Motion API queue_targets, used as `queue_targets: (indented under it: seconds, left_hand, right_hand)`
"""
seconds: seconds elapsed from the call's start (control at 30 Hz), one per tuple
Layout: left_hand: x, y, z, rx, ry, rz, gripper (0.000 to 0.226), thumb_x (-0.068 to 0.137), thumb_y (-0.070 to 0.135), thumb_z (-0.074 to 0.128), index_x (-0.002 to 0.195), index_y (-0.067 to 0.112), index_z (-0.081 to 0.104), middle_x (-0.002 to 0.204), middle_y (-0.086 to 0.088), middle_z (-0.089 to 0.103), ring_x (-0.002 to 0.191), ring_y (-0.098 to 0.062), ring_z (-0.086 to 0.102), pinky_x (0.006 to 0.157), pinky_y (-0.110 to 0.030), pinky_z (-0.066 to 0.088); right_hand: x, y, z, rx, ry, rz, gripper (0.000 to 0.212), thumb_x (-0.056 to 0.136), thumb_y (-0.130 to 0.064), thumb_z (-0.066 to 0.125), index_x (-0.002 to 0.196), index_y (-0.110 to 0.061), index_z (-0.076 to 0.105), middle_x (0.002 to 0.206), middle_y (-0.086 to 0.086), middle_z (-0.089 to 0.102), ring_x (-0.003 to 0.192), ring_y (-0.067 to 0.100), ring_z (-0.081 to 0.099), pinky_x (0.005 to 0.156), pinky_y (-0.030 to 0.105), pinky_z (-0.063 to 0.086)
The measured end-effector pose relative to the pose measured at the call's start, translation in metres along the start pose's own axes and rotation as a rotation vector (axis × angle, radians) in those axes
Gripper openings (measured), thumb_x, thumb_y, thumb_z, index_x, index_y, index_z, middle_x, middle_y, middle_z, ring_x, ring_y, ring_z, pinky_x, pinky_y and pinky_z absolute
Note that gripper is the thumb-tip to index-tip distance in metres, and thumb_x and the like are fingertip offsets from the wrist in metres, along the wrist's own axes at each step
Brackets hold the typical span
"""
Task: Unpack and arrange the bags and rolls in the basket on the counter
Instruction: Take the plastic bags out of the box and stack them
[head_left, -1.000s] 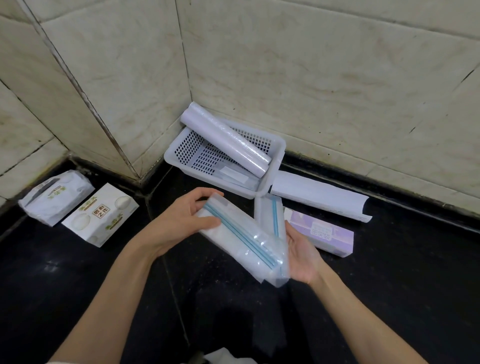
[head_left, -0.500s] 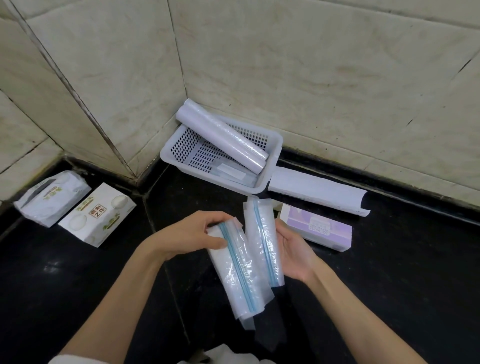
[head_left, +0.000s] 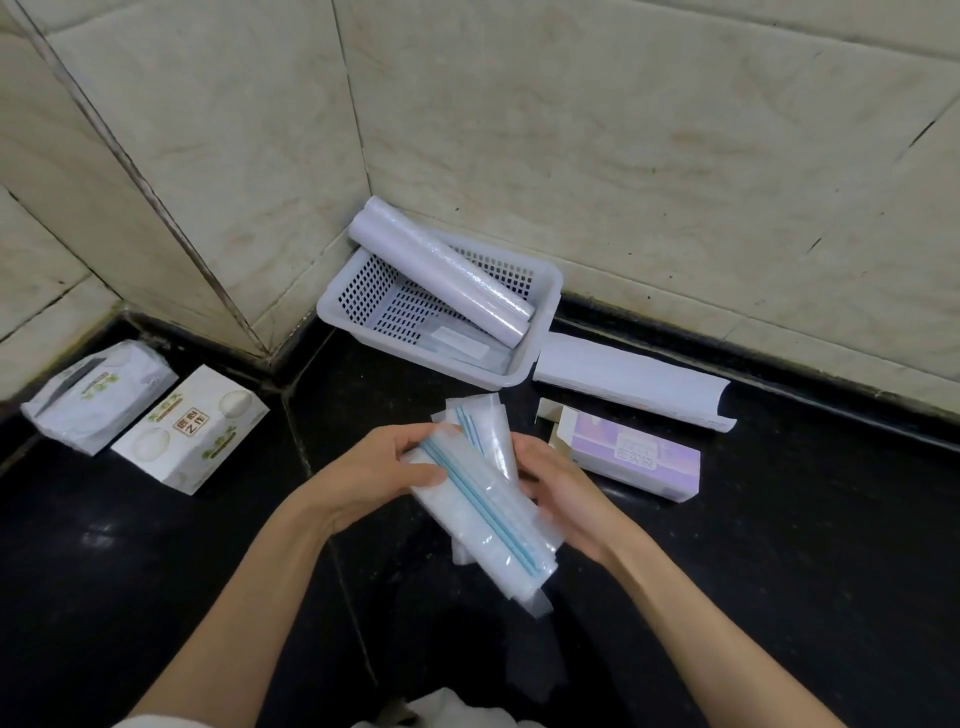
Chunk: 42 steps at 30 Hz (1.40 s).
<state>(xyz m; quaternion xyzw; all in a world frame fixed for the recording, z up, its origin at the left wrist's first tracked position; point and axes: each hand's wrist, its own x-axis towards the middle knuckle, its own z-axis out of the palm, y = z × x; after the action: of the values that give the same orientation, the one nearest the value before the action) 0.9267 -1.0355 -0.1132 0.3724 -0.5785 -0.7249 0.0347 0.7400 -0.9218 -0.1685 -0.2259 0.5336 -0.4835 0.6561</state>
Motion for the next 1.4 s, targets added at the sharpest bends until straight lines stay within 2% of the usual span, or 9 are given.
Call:
queue_targets:
  seconds: [0.2,0.4,0.5,0.6,0.73,0.9,1.07,1.27,1.4]
  left_hand:
    - [-0.004,0.003,0.001,-0.077,0.009,0.041,0.042,0.081,-0.003,0.062,0.112,0.025,0.062,0.111,-0.003,0.069,0.102,-0.015,0.066,0.079,-0.022,0.056]
    - [-0.013,0.012,-0.008,0.031,0.055,0.119,0.045,0.080,-0.004,0.063,0.110,0.030,0.062,0.108,0.014,0.069,0.100,0.002,0.063,0.075,-0.010,0.050]
    - [-0.012,0.015,-0.008,0.037,0.065,0.129,0.046,0.081,-0.005,0.062,0.110,0.030,0.062,0.112,0.010,0.067,0.099,0.001,0.064,0.073,-0.009,0.049]
    - [-0.010,0.014,-0.007,0.038,0.036,0.102,0.047,0.081,-0.002,0.063,0.119,0.024,0.060,0.117,0.007,0.065,0.104,-0.003,0.063,0.077,-0.012,0.051]
    - [-0.009,0.003,-0.006,-0.012,0.016,0.025,0.046,0.081,-0.002,0.062,0.120,0.023,0.059,0.124,0.004,0.060,0.110,-0.012,0.061,0.083,-0.021,0.053]
    - [-0.012,-0.001,-0.016,0.138,0.072,0.047,0.047,0.081,0.002,0.065,0.117,0.032,0.060,0.119,0.006,0.063,0.105,-0.005,0.061,0.076,-0.013,0.051]
    - [-0.002,0.011,-0.018,0.317,0.161,0.036,0.033,0.079,0.008,0.069,0.105,0.025,0.059,0.104,-0.003,0.066,0.094,-0.013,0.064,0.076,-0.022,0.049]
    - [0.011,0.023,-0.020,0.291,0.236,0.015,0.018,0.077,0.008,0.071,0.093,0.013,0.067,0.095,-0.008,0.069,0.086,-0.015,0.065,0.069,-0.020,0.052]
    - [0.015,0.017,-0.019,0.093,0.252,-0.059,0.017,0.077,0.005,0.070,0.094,0.004,0.069,0.096,-0.012,0.071,0.087,-0.016,0.068,0.070,-0.021,0.055]
  right_hand:
    - [0.000,0.007,-0.003,0.126,0.035,-0.012,0.031,0.092,-0.012,0.052,0.122,-0.010,0.057,0.115,0.014,0.065,0.092,0.023,0.066,0.076,0.033,0.055]
    - [0.001,0.008,-0.015,0.517,-0.063,0.085,0.035,0.091,-0.019,0.048,0.123,-0.008,0.057,0.119,0.012,0.063,0.100,0.024,0.065,0.091,0.038,0.050]
    - [0.000,0.014,-0.018,0.654,-0.094,0.139,0.033,0.093,-0.022,0.046,0.120,-0.014,0.062,0.121,0.009,0.065,0.109,0.023,0.062,0.104,0.040,0.041]
    - [0.002,0.017,-0.013,0.715,-0.118,0.181,0.042,0.095,-0.024,0.046,0.135,-0.010,0.046,0.138,0.013,0.050,0.126,0.026,0.048,0.112,0.042,0.031]
    - [0.003,0.021,-0.009,0.788,-0.185,0.200,0.045,0.093,-0.025,0.048,0.132,-0.002,0.048,0.133,0.021,0.054,0.123,0.032,0.052,0.108,0.045,0.038]
    - [0.001,0.025,-0.018,0.729,-0.170,0.217,0.039,0.095,-0.029,0.046,0.127,-0.008,0.055,0.124,0.014,0.063,0.118,0.028,0.057,0.103,0.043,0.043]
    - [0.002,0.020,-0.024,0.567,-0.193,0.245,0.041,0.090,-0.032,0.053,0.124,-0.009,0.059,0.116,0.009,0.068,0.109,0.023,0.063,0.096,0.040,0.048]
    - [0.003,0.018,-0.029,0.476,-0.255,0.256,0.042,0.094,-0.035,0.048,0.129,-0.013,0.053,0.122,0.006,0.064,0.114,0.021,0.059,0.101,0.039,0.045]
    - [0.004,0.019,-0.026,0.449,-0.282,0.261,0.044,0.094,-0.039,0.043,0.130,-0.014,0.052,0.122,0.006,0.063,0.114,0.022,0.059,0.101,0.040,0.042]
